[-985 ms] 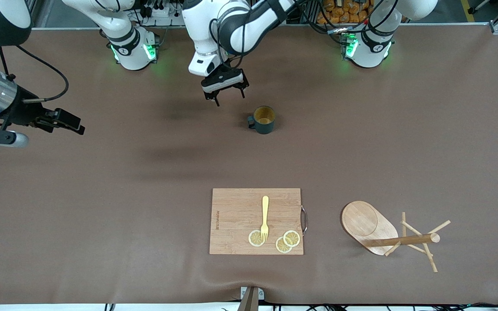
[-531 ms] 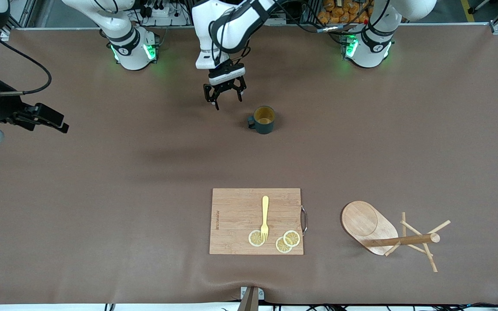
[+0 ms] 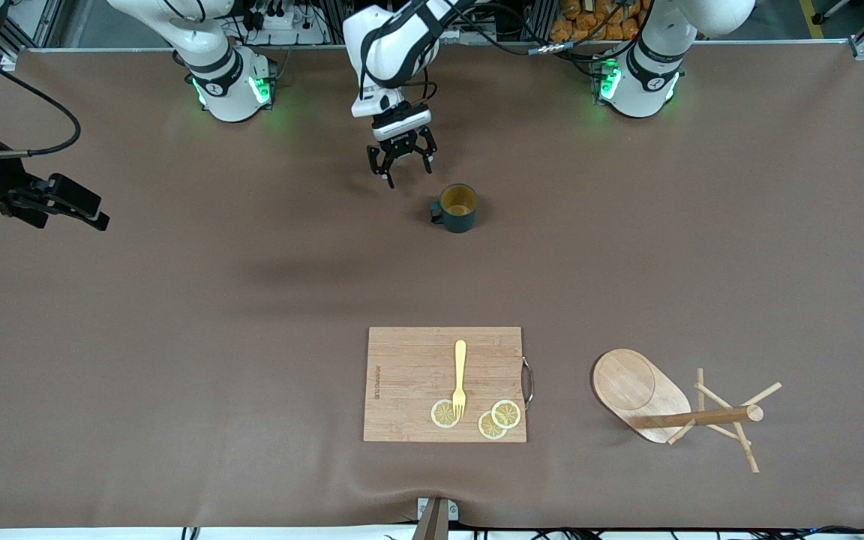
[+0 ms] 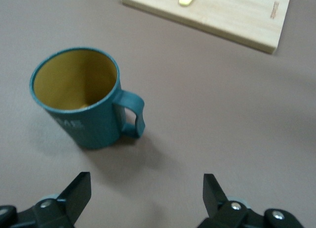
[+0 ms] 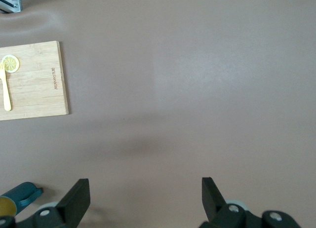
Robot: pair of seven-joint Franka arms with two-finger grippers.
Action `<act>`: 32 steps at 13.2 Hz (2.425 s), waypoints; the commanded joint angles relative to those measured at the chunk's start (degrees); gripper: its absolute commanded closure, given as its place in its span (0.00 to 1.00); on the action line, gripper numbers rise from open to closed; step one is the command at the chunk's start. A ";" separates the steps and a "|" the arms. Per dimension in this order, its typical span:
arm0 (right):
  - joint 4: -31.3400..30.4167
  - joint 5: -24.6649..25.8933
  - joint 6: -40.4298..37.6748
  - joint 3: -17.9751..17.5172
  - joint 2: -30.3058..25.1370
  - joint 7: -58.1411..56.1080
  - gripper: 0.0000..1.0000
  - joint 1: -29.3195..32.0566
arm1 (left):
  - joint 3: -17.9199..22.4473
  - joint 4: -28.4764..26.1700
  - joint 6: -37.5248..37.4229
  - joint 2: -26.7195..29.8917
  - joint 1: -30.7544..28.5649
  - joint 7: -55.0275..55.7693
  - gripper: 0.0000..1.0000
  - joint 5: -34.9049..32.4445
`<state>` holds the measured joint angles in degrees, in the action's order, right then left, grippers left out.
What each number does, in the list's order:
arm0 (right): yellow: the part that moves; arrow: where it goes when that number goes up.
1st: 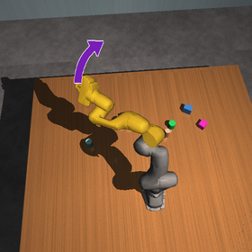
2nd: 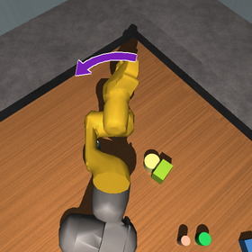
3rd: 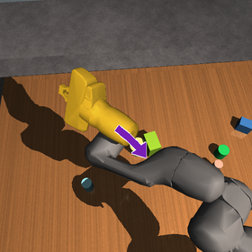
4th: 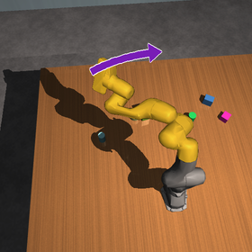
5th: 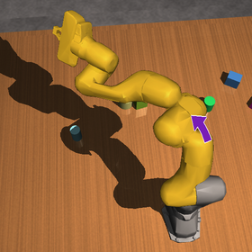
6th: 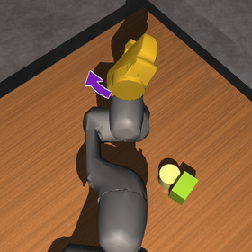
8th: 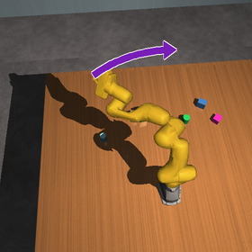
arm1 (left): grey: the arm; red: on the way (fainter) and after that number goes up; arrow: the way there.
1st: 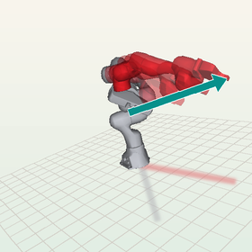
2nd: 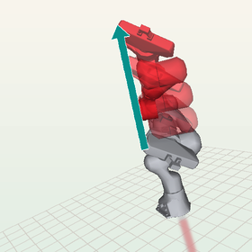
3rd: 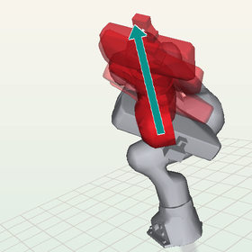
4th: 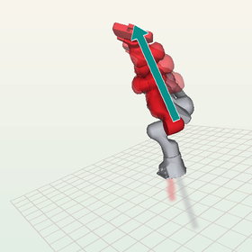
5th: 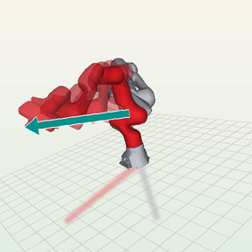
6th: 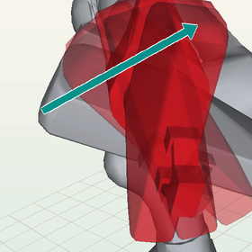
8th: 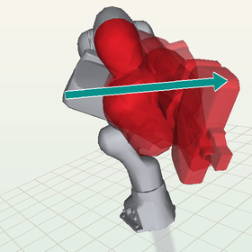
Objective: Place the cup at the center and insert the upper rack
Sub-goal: 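Position the left gripper above the mug handle and lower it, then close the left gripper on the mug handle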
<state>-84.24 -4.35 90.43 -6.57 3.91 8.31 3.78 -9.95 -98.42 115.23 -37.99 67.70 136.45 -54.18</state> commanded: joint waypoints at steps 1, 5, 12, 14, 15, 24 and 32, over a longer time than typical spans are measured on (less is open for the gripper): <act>3.12 0.83 -1.83 0.15 0.31 0.38 0.00 0.17 | 0.37 0.86 -3.07 -1.03 0.50 1.89 0.00 -4.17; 2.50 0.92 -2.36 1.91 -0.57 0.21 0.00 -1.58 | 0.46 2.43 -5.09 -4.54 1.03 2.33 0.00 -9.44; 2.50 1.71 -1.66 10.00 -0.57 0.21 0.00 -8.88 | 1.69 5.95 -5.19 -8.14 1.11 2.59 0.00 -16.46; 2.50 1.45 -1.40 9.39 -0.57 0.21 0.00 -7.31 | 1.78 5.87 -5.19 -8.85 1.11 2.60 0.00 -17.62; 2.41 1.44 -1.57 9.12 -0.57 0.21 0.00 -7.04 | 1.78 5.87 -5.27 -9.20 1.11 2.60 0.00 -18.67; 2.41 2.32 -1.40 7.45 -0.75 -0.58 0.00 -5.98 | 3.44 6.22 -6.86 -11.49 1.11 3.30 0.00 -22.72; 2.50 4.42 -1.40 7.27 -0.66 -6.72 0.00 -6.07 | 3.80 8.51 -6.94 -14.66 1.03 6.02 0.00 -25.27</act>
<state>-82.22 -1.77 89.23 1.93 3.55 3.53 -3.39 -6.69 -91.41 109.39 -51.69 68.05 141.69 -78.11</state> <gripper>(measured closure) 0.000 0.000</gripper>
